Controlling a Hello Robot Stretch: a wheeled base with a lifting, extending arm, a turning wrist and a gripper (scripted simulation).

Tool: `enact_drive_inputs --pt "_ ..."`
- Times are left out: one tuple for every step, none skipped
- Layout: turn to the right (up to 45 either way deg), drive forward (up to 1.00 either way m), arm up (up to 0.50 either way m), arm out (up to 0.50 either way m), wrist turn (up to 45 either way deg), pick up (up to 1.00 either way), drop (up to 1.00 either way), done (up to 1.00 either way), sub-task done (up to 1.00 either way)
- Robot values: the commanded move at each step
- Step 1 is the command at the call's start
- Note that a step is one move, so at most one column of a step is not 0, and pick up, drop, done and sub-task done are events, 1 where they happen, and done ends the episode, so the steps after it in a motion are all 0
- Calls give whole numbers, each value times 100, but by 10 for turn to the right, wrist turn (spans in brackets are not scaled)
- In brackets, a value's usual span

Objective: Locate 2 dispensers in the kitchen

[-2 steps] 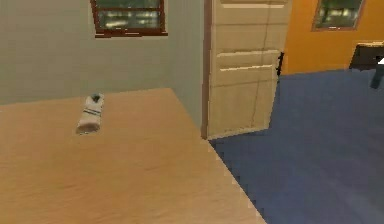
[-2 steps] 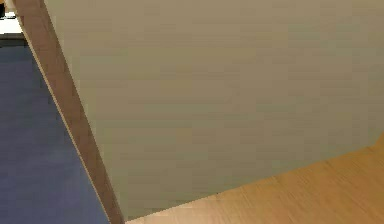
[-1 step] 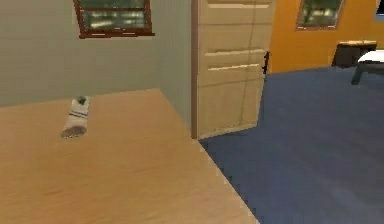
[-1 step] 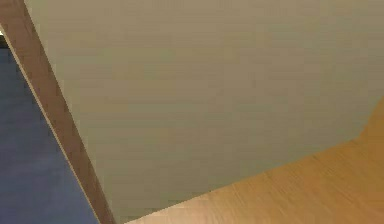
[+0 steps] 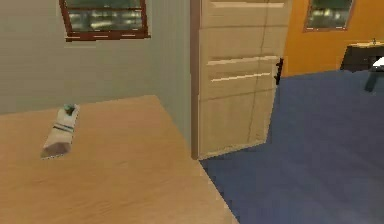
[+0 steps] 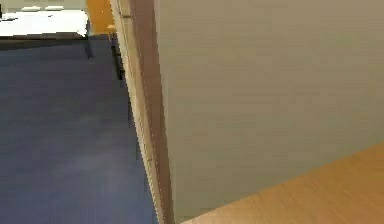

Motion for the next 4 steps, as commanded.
enact_drive_inputs --pt "210 0 0 0 0 0 0 0 0" --pt "0 75 0 0 0 0 0 0 0" --pt "330 0 0 0 0 0 0 0 0" --pt "0 100 0 0 0 0 0 0 0"
